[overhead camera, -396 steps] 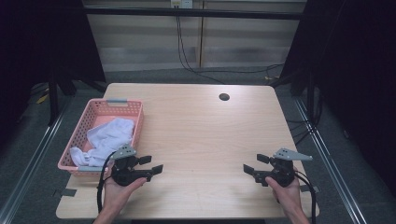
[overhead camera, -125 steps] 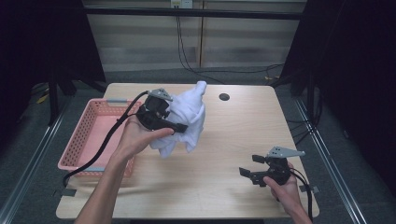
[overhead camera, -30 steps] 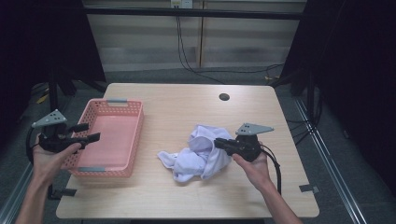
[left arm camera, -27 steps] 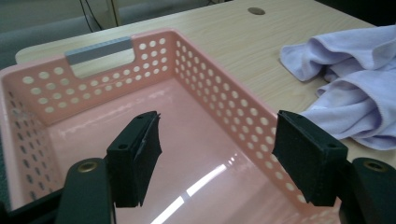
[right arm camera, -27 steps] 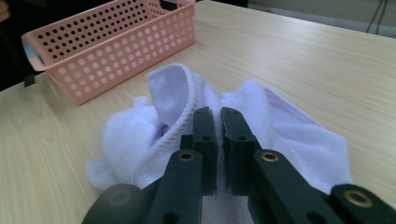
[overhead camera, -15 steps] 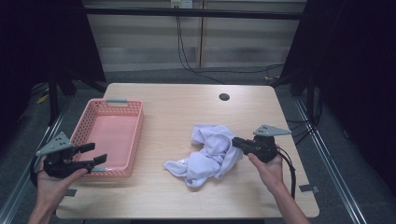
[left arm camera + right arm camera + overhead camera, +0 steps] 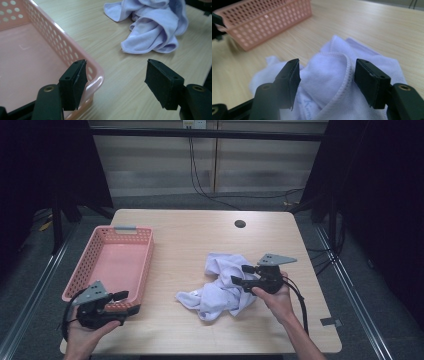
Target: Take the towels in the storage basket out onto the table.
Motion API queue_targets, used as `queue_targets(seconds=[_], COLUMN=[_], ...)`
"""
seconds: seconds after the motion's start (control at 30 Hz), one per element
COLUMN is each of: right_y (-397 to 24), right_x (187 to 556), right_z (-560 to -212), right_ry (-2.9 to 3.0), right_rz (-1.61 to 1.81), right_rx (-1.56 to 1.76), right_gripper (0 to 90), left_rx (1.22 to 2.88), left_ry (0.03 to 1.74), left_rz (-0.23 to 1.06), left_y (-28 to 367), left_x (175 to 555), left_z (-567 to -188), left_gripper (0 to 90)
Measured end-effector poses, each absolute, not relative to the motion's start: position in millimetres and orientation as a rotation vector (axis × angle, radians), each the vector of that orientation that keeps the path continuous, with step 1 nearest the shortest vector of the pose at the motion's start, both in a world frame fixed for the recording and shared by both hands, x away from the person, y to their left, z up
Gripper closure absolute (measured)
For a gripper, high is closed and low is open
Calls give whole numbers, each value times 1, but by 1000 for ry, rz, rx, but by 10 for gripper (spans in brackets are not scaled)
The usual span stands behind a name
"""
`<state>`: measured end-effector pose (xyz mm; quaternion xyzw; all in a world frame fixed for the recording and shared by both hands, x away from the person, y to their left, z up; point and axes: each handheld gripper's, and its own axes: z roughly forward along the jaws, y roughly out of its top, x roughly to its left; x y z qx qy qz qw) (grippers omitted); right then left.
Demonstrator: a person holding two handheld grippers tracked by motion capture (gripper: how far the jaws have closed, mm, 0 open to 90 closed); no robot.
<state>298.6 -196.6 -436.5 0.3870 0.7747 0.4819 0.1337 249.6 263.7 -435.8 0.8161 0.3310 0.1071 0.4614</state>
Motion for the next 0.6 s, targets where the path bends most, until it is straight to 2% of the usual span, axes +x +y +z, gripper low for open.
queue_targets(seconds=[0.03,0.07,0.1,0.17,0.2,0.43,0.53,0.6], right_y=[-197,-193,-193,-192,-193,-185,-173,-171], right_x=[299,305,305,310,313,309,305,305], right_z=[-437,-444,-444,-451,-458,-465,-470,-470], right_ry=[2246,2274,2274,2292,2313,2368,2418,2422], right_rz=[1397,1385,1385,1330,1330,1338,1352,1362], right_rx=[1122,1148,1148,1191,1220,1230,1180,1177], right_gripper=[366,461,461,708,808,859,863,864], left_rx=[2008,2006,2007,2001,1970,1993,2010,2015], left_ry=[814,812,823,821,810,727,694,654], left_rz=[264,250,267,266,246,209,131,76], left_y=[264,259,253,246,240,217,196,180], left_x=[250,251,251,253,250,246,248,250], left_z=[-436,-437,-437,-435,-430,-424,-433,-437], left_gripper=[329,311,311,285,333,328,403,410])
